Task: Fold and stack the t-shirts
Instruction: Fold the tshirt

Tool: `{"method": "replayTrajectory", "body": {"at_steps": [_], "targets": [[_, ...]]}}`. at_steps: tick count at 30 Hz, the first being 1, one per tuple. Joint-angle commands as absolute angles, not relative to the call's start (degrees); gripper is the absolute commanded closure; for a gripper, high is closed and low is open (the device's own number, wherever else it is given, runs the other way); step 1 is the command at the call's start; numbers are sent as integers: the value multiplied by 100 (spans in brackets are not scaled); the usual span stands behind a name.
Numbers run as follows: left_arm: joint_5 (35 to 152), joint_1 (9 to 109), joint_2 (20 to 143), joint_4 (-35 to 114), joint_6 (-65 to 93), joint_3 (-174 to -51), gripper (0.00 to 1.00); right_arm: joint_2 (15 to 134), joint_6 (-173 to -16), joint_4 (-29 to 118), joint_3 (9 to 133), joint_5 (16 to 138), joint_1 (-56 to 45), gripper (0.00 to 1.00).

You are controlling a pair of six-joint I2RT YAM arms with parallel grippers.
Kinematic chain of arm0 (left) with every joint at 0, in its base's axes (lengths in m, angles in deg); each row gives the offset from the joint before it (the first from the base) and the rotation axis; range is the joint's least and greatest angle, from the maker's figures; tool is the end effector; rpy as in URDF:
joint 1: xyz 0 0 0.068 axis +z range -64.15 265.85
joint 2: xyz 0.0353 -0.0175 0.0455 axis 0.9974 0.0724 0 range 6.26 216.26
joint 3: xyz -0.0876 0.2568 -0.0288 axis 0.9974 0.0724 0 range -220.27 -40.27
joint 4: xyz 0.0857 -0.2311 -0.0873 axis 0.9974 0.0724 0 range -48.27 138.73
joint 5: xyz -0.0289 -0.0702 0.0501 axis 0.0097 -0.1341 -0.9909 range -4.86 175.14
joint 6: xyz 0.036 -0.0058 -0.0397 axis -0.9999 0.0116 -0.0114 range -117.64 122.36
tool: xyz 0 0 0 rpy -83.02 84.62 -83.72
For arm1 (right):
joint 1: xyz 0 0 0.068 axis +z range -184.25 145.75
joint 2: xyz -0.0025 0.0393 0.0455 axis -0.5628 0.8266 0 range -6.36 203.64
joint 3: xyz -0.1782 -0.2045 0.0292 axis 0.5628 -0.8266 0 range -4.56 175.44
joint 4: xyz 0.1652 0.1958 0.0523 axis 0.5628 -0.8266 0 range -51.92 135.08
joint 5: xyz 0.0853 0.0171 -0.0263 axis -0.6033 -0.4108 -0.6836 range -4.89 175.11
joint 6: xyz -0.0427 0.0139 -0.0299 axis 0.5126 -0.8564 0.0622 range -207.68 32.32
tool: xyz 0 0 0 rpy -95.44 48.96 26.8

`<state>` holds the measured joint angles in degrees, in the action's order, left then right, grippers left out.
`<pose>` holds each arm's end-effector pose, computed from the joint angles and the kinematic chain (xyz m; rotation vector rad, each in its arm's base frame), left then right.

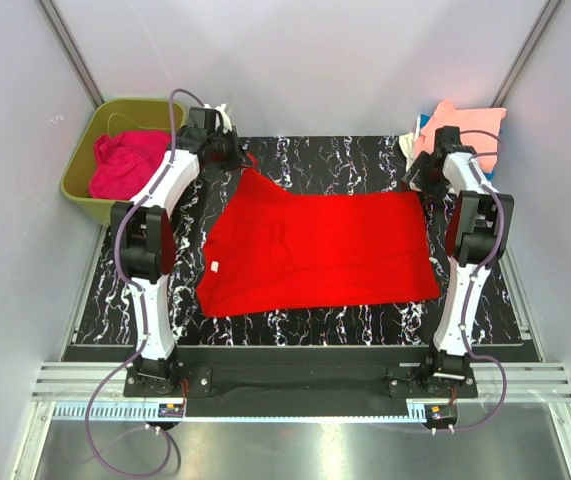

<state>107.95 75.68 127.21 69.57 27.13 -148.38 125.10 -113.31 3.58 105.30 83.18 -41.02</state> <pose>0.4790 -0.0999 0.2744 -0.0818 2.3313 -0.7673 0.4910 -0.0569 0.1793 0.7371 2.5764 0.1497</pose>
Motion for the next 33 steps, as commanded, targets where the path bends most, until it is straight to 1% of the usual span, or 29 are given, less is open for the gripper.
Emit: {"method": "replayTrajectory", "body": {"at_steps": [1,6,8,10,14,17,18,19,21,22,25,28,33], "targets": [[11019,7548,12720,6906,2565,-14899,100,12749,-11141,289,11039,8694,-4075,21],[11045,7548,12702,6889,2539,-14802,100,13040,-11115,192,11391,8731,-4075,26],[11054,7548,12711,6889,2530,-14767,100,13093,-11106,262,11331,8696,-4067,28],[11063,7548,12711,6871,2547,-14732,100,13110,-11124,341,11269,8643,-4067,32],[11080,7548,12694,6810,2583,-14626,100,13093,-11124,491,11032,8608,-4075,38],[11072,7548,12685,6748,2618,-14530,100,13049,-11168,553,10909,8555,-4075,48],[11072,7548,12676,6722,2626,-14477,100,13023,-11177,596,10873,8538,-4067,57],[11072,7548,12676,6704,2635,-14459,100,12996,-11185,623,10847,8529,-4067,61],[11072,7548,12667,6696,2627,-14424,100,12917,-11247,701,10706,8537,-4058,66],[11072,7548,12676,6695,2627,-14407,100,12891,-11247,737,10628,8537,-4058,70],[11063,7548,12650,6678,2635,-14345,100,12820,-11247,772,10539,8537,-4049,77],[11054,7548,12606,6678,2635,-14292,100,12759,-11247,772,10434,8537,-4049,83],[11019,7548,12501,6669,2609,-14196,100,12566,-11238,781,10372,8590,-4040,84]]}}
